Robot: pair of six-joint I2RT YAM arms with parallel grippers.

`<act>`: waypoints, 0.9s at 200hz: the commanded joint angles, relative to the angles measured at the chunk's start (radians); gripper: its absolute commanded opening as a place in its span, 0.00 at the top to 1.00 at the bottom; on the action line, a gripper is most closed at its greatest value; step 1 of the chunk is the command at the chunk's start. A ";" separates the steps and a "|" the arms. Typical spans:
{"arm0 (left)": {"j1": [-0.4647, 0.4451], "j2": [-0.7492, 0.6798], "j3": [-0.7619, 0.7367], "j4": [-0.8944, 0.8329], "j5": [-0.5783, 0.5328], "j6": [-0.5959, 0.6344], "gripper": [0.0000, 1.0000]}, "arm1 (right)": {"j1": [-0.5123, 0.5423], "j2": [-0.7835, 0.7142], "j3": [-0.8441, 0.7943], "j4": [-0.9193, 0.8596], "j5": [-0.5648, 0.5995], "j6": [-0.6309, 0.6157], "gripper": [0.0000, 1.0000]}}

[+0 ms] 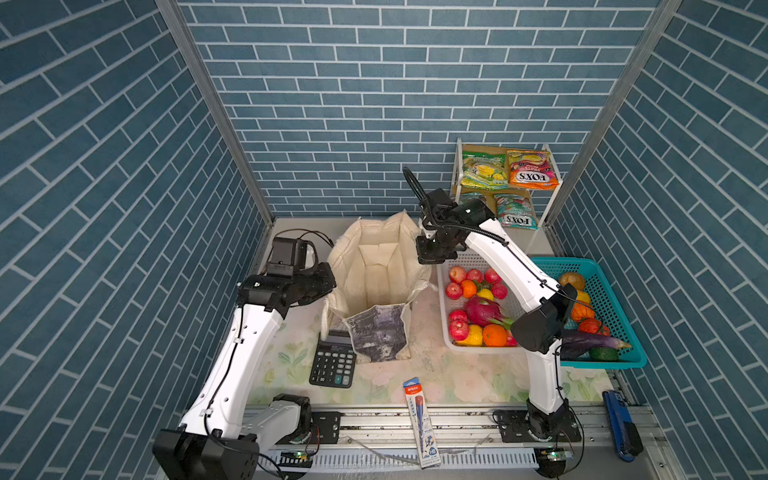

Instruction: Place the food into the grocery bag and tie it

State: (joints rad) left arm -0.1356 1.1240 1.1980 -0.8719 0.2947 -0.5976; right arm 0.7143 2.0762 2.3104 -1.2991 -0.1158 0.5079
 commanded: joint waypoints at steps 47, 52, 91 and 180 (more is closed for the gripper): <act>0.014 0.033 0.059 0.020 0.151 0.117 0.40 | 0.003 0.026 0.027 0.021 -0.019 0.028 1.00; 0.014 0.038 0.071 0.023 0.153 0.122 0.38 | 0.005 0.028 0.026 0.020 -0.019 0.027 1.00; 0.014 0.129 0.199 0.015 0.159 0.168 0.30 | 0.003 0.032 0.034 0.020 -0.022 0.027 1.00; 0.001 0.317 0.343 -0.137 0.086 0.283 0.45 | 0.005 0.041 0.069 0.004 -0.024 0.024 1.00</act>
State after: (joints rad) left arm -0.1249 1.4189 1.4921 -0.9314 0.4023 -0.3832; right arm 0.7181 2.1105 2.3497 -1.2930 -0.1429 0.5182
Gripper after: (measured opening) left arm 0.613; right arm 0.049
